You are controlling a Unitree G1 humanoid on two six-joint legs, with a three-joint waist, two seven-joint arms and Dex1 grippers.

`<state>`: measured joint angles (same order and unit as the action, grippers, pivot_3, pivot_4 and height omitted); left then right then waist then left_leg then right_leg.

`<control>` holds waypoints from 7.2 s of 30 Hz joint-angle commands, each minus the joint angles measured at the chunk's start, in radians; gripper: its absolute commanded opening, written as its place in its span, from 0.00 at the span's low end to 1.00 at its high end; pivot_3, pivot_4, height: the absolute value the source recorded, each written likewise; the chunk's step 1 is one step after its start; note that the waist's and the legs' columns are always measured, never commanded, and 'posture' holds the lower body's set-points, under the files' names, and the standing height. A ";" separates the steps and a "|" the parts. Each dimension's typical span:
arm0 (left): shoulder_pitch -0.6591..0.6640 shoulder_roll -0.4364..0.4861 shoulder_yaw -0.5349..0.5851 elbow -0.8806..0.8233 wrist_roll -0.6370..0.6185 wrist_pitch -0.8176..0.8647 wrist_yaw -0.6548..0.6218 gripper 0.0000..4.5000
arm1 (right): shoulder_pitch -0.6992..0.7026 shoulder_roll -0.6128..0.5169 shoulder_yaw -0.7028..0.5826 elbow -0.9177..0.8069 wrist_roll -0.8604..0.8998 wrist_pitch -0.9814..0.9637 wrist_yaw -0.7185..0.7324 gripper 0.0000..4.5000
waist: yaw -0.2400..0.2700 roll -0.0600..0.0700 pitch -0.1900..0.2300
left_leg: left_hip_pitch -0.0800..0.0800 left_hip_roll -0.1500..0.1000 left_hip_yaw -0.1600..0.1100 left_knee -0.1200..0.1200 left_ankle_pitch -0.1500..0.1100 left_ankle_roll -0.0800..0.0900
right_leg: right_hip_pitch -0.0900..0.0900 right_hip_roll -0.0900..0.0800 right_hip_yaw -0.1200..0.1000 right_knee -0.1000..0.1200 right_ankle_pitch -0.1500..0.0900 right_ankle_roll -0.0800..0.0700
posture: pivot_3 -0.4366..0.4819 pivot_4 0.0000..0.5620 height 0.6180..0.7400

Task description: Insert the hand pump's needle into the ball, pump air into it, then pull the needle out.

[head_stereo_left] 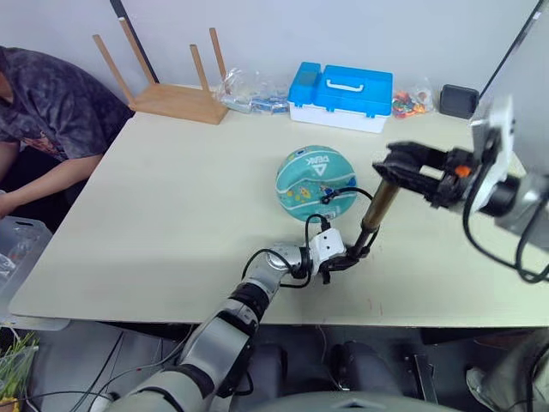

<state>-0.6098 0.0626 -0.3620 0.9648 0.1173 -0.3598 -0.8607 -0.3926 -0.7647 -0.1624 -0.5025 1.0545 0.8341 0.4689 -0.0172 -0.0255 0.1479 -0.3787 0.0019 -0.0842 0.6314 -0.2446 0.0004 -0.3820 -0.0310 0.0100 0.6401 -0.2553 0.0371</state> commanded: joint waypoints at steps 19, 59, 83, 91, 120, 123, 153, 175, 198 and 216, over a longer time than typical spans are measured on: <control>0.070 0.037 -0.039 0.110 0.069 0.080 -0.003 0.21 | 0.152 0.082 0.193 0.125 -0.420 -0.207 0.157 0.46 | 0.000 -0.003 -0.018 | 0.010 0.002 -0.002 -0.005 0.000 -0.001 | 0.006 -0.001 0.001 0.000 -0.002 -0.003 | 0.48 0.27 1.00; 0.075 0.026 -0.043 0.107 0.073 0.080 0.004 0.21 | 0.160 0.088 0.327 0.222 -0.352 -0.130 0.118 0.46 | 0.000 -0.004 -0.012 | 0.002 -0.003 -0.003 0.000 0.000 0.000 | 0.002 -0.002 -0.001 0.000 -0.001 0.002 | 0.48 0.27 1.00; 0.078 0.022 -0.037 0.101 0.068 0.091 0.008 0.21 | -0.111 -0.011 -0.057 0.002 -0.109 0.033 0.127 0.46 | 0.008 0.009 -0.002 | 0.000 -0.006 -0.003 -0.005 0.000 0.000 | -0.001 -0.003 -0.002 0.000 -0.003 0.000 | 0.48 0.27 1.00; 0.068 0.018 -0.037 0.113 0.068 0.087 0.008 0.21 | -0.343 -0.154 -0.188 0.068 0.167 0.198 0.031 0.46 | 0.009 0.009 0.008 | -0.003 -0.007 -0.005 0.000 0.000 0.000 | -0.001 -0.006 -0.004 0.000 -0.002 0.002 | 0.48 0.27 1.00; 0.081 0.023 -0.028 0.089 0.058 0.099 0.023 0.21 | 0.206 0.108 0.405 0.320 -0.512 -0.238 0.260 0.46 | -0.001 -0.005 -0.027 | 0.005 -0.002 -0.005 -0.001 0.000 0.000 | 0.005 -0.003 -0.005 0.000 -0.002 0.001 | 0.48 0.27 1.00; 0.079 0.032 -0.027 0.097 0.058 0.097 0.020 0.21 | 0.177 0.115 0.342 0.287 -0.498 -0.240 0.256 0.46 | -0.001 -0.006 -0.027 | 0.012 -0.001 -0.004 -0.004 0.000 -0.001 | 0.008 -0.003 -0.004 0.000 -0.003 0.000 | 0.48 0.27 1.00; 0.076 0.025 -0.035 0.141 0.066 0.071 0.018 0.21 | -0.263 -0.130 -0.119 0.089 0.096 0.215 0.060 0.46 | 0.010 0.008 0.009 | -0.004 -0.008 -0.005 0.001 0.000 0.000 | 0.000 -0.010 -0.010 0.000 -0.001 0.003 | 0.48 0.27 1.00; 0.094 0.044 -0.031 0.091 0.058 0.093 0.007 0.21 | 0.085 0.155 0.290 0.229 -0.458 -0.166 0.208 0.46 | -0.005 -0.004 -0.022 | 0.013 0.001 -0.003 -0.008 0.000 -0.001 | 0.007 -0.004 -0.010 -0.001 -0.003 0.000 | 0.48 0.27 1.00; 0.079 0.029 -0.035 0.120 0.066 0.090 0.008 0.21 | -0.322 -0.147 -0.141 0.076 0.110 0.264 0.071 0.46 | 0.010 0.009 0.008 | -0.005 -0.007 -0.004 -0.002 0.000 0.000 | -0.003 -0.011 -0.015 0.000 -0.002 0.001 | 0.48 0.27 1.00; 0.109 0.034 -0.037 0.096 0.065 0.086 0.025 0.21 | 0.125 0.089 0.401 0.311 -0.438 -0.124 0.246 0.46 | -0.001 -0.004 -0.022 | 0.004 -0.002 -0.005 -0.004 0.000 0.000 | 0.004 -0.007 -0.016 -0.001 -0.003 0.000 | 0.48 0.27 1.00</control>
<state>-0.5733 0.0614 -0.3630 0.9500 0.1164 -0.3415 -0.8325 -0.3604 -0.6838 0.0820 -0.3253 0.7426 0.6944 0.6941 -0.0177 -0.0299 0.1256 -0.3744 0.0007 -0.0892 0.6277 -0.2448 0.0000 -0.3775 -0.0378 -0.0062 0.6396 -0.2585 0.0372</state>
